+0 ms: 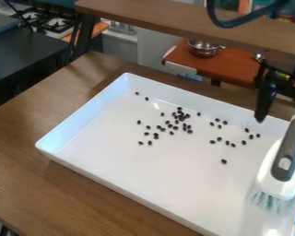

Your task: Sweep into pile

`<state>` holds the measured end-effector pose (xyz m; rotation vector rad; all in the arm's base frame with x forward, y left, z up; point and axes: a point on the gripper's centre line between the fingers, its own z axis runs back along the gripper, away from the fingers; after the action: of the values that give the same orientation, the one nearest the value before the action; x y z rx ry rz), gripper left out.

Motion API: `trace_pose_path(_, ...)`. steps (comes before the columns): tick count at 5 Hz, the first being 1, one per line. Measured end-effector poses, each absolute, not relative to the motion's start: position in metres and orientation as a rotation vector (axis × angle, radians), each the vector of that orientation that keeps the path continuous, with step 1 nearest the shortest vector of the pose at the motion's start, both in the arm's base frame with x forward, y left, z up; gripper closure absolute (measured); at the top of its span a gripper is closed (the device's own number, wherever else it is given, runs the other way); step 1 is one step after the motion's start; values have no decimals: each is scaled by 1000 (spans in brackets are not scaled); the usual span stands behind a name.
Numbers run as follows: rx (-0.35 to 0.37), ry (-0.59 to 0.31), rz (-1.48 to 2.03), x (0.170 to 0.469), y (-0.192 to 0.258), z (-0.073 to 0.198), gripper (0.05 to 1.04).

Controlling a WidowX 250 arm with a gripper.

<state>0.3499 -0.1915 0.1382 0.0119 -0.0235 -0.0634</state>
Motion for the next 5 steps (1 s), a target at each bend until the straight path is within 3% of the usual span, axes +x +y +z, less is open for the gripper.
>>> trace_pose_path(5,42,-43,-66,371,-216,104,83)
